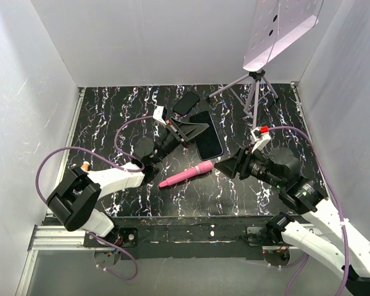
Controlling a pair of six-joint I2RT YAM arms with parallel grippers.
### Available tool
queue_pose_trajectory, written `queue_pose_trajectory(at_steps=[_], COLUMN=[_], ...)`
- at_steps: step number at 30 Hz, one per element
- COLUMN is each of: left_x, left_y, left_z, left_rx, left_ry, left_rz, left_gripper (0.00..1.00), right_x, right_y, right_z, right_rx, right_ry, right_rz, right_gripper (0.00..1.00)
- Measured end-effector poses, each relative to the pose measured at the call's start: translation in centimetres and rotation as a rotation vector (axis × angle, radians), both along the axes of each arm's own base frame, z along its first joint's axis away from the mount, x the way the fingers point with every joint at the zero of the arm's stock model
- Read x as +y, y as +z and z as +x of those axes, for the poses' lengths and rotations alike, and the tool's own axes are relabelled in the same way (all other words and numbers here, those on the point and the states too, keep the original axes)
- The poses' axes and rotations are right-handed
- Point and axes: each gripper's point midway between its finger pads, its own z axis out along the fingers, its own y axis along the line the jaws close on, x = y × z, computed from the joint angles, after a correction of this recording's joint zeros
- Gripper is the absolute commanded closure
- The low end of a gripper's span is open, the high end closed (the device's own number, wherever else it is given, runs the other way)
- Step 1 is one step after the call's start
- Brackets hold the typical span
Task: Take the phone out of the phone case
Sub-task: Remove the phone case from the phone.
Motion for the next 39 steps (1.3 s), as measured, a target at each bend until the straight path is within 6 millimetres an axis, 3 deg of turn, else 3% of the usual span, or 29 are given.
queue_pose_trajectory(at_steps=[3, 5, 9, 12, 14, 24, 39], left_x=[0.0, -0.3, -2.1, -3.3, -3.5, -3.2, -3.2], left_y=[2.7, 3.6, 1.7, -0.7, -1.2, 0.7, 1.6], left_z=[-0.4, 0.7, 3.4, 4.1, 4.2, 4.5, 4.5], left_rx=[-0.051, -0.050, 0.024, 0.074, 0.084, 0.076, 0.069], left_ry=[0.036, 0.071, 0.127, 0.151, 0.164, 0.199, 0.193], left_rz=[-0.101, -0.157, -0.173, -0.139, -0.127, -0.189, -0.212], left_gripper=[1.00, 1.00, 1.00, 1.00, 1.00, 1.00, 1.00], right_x=[0.4, 1.1, 2.1, 2.1, 1.6, 0.0, 0.7], right_y=[0.6, 0.8, 1.2, 1.9, 2.6, 3.2, 4.1], right_z=[-0.7, -0.8, -0.8, -0.6, -0.2, 2.6, 3.6], right_rx=[-0.008, -0.010, -0.031, -0.065, -0.089, -0.102, -0.127], right_ry=[0.029, 0.052, 0.087, 0.076, 0.034, -0.168, -0.156], right_rz=[0.068, 0.109, 0.190, 0.242, 0.280, 0.375, 0.399], right_gripper=[0.38, 0.40, 0.43, 0.46, 0.47, 0.50, 0.52])
